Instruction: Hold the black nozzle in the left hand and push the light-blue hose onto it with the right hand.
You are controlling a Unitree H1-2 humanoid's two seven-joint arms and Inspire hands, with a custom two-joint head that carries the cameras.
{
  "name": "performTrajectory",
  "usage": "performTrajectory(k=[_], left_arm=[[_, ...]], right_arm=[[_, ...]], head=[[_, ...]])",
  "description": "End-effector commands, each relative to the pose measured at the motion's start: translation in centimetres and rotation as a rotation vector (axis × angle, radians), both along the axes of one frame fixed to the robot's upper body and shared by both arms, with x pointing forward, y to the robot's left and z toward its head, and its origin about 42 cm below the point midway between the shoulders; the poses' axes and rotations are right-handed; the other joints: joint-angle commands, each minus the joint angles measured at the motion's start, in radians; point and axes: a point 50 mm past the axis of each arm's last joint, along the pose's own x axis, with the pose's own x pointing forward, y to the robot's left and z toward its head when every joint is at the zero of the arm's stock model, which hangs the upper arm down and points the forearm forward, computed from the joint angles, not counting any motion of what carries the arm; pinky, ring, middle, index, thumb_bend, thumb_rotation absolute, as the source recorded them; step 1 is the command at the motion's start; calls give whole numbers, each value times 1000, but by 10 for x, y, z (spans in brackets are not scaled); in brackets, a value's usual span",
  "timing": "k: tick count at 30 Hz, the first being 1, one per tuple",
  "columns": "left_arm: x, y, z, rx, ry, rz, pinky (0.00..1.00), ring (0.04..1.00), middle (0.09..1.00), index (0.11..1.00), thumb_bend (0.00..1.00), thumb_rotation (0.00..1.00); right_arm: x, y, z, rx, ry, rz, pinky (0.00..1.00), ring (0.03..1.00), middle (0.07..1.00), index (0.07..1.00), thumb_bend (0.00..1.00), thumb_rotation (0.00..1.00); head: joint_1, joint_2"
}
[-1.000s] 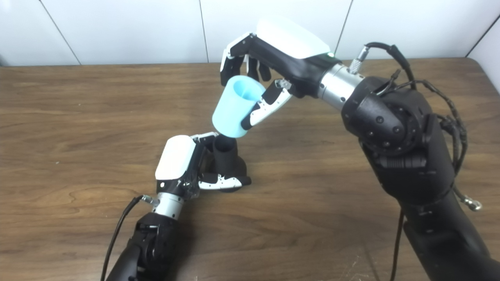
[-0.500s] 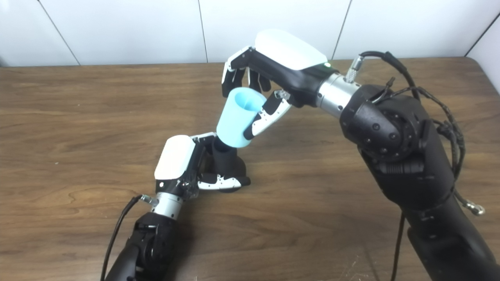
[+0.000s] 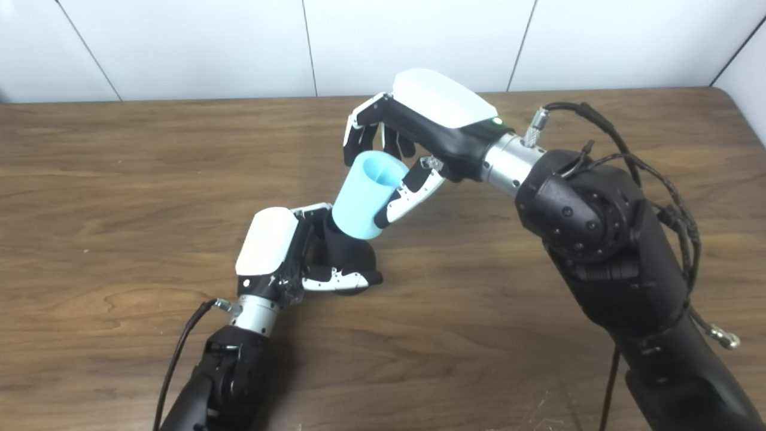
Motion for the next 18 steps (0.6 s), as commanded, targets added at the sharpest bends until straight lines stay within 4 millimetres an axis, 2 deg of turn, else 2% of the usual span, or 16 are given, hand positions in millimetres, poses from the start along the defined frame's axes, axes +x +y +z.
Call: performTrajectory(k=[1,18], left_arm=[[-2,2,-7,22,54,14,548,520,424,498,523,0],[-1,-1,-10,28,57,9,541,525,425,498,523,0]], right_arm=[[1,0,5,15,-47,12,292,360,510,498,514,0],[0,-1,19,107,-43,-19,339,379,529,487,514,0]], head=[[1,1],[9,1]])
